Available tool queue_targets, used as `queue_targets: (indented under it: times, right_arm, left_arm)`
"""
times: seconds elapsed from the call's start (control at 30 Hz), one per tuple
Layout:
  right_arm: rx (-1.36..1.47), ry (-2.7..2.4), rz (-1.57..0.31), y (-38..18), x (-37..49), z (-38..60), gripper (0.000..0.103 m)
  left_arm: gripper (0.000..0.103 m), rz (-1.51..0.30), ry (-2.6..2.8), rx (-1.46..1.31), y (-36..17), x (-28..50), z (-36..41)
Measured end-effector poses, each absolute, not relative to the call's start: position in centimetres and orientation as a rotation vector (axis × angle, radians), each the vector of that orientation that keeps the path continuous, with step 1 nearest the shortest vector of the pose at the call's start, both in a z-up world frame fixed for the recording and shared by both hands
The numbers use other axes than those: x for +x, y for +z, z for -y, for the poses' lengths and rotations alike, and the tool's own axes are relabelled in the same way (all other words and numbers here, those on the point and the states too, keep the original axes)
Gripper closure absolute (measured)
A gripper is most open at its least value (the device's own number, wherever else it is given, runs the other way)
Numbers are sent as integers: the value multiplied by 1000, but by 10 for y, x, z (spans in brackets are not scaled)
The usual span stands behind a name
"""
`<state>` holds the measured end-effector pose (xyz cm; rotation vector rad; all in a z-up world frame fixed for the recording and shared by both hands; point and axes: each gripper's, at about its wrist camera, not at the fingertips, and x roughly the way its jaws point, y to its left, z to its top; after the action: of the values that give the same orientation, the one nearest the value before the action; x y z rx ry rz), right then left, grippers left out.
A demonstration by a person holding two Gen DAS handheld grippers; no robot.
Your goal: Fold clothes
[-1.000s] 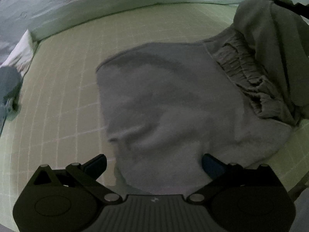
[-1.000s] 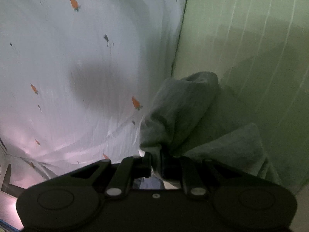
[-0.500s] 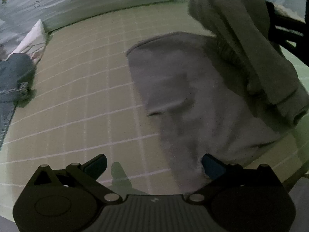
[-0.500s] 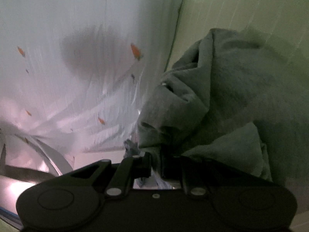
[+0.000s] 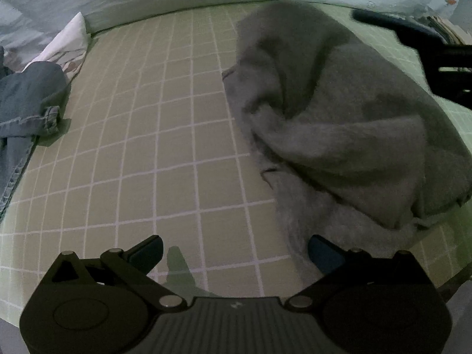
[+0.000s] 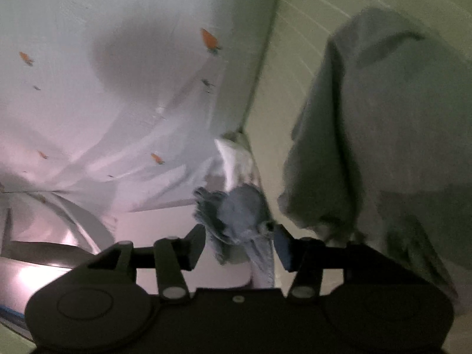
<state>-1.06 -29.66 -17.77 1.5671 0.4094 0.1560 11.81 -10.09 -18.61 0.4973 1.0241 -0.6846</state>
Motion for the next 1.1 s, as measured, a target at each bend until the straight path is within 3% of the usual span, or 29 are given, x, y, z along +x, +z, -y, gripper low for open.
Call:
queue_targets:
  times: [0.33, 0.67, 0.87, 1.1]
  right_arm:
    - [1312, -192, -392, -163, -68, 339, 47]
    - [920, -430, -657, -166, -91, 342, 38]
    - [778, -372, -741, -163, -97, 335, 31]
    - [744, -358, -774, -167, -100, 336, 31]
  left_arm:
    - [0, -1003, -581, 291, -168, 128, 88]
    - [0, -1070, -591, -97, -145, 142, 91]
    - [0, -1125, -652, -82, -155, 137, 132]
    - [0, -1179, -530, 77, -175, 134, 134]
